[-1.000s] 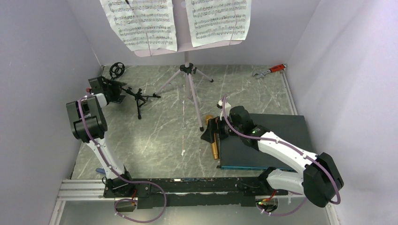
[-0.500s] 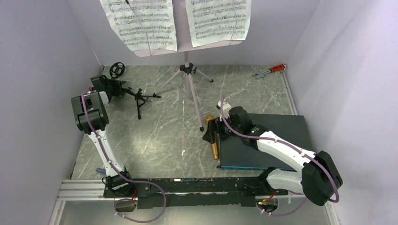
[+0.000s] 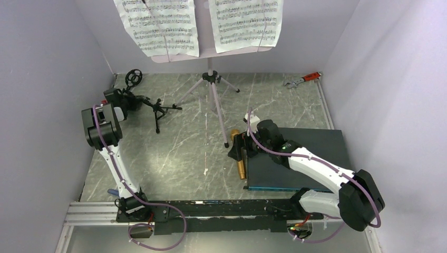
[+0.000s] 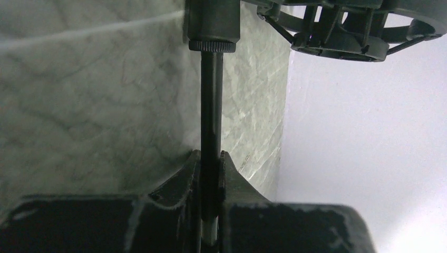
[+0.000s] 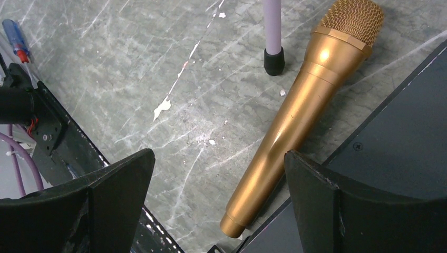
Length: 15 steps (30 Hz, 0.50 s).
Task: Set up the instrument practice props
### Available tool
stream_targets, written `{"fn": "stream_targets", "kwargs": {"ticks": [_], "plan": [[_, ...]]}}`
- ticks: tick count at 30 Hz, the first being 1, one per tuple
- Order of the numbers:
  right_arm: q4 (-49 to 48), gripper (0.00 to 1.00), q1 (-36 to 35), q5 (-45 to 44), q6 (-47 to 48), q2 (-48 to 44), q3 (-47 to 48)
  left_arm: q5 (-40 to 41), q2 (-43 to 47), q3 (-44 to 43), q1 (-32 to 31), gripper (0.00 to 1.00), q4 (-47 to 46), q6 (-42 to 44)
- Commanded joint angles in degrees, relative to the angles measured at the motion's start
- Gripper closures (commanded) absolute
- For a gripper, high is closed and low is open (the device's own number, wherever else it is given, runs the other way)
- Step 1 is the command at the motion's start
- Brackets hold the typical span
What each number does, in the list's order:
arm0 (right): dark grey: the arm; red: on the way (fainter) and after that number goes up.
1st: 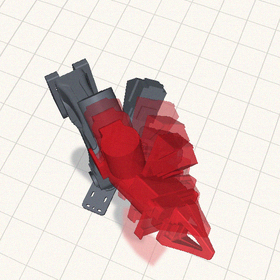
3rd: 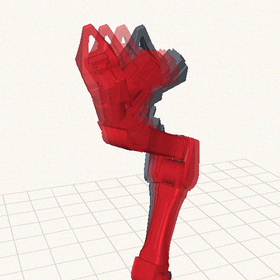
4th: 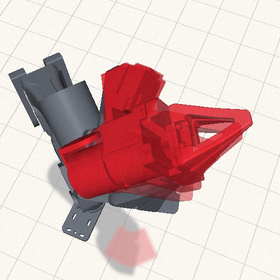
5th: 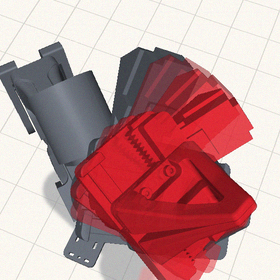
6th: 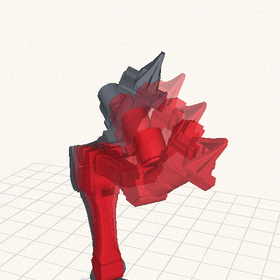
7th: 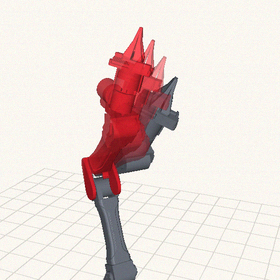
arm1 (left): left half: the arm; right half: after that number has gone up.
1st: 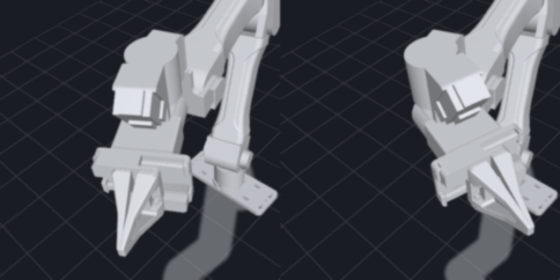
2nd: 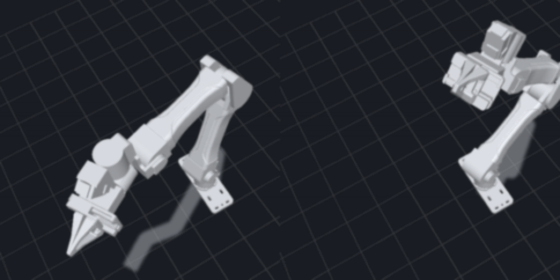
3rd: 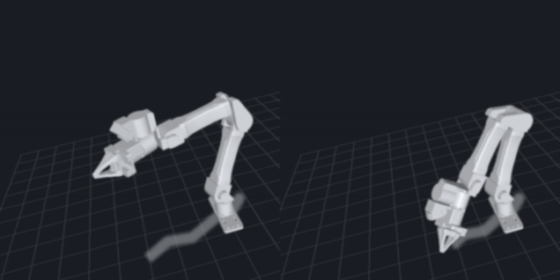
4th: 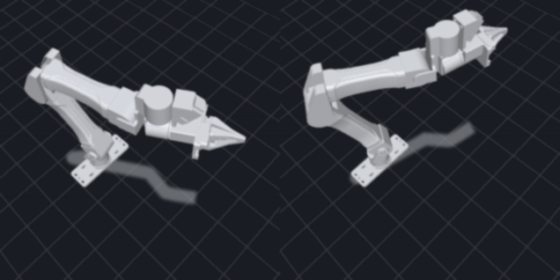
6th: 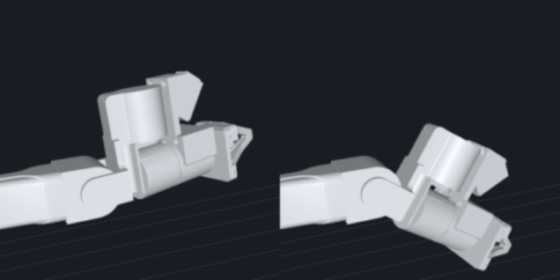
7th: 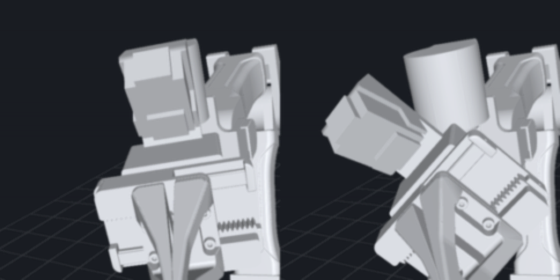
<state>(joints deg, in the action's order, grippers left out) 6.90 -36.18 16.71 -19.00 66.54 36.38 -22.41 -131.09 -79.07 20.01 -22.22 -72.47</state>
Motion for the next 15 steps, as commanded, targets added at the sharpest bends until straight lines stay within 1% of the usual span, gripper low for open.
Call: {"fn": "stream_targets", "kwargs": {"ticks": [1, 9, 15], "plan": [[-1.44, 0.02, 0.24, -0.54, 0.33, -1.64, 2.56, 1.7, 5.68, 4.07, 0.1, 0.97, 1.15, 2.03], [-1.57, 0.02, 0.24, 0.2, -0.13, -3.03, 2.72, 4.67, 16.7, 13.52, 1.55, 0.97, 0.57, 4.4], [-0.97, 0.02, 0.24, 0.79, -0.38, -4.78, 3.12, 6.34, 25.91, 23.0, 2.02, 0.97, -1.07, 5.55]]}}
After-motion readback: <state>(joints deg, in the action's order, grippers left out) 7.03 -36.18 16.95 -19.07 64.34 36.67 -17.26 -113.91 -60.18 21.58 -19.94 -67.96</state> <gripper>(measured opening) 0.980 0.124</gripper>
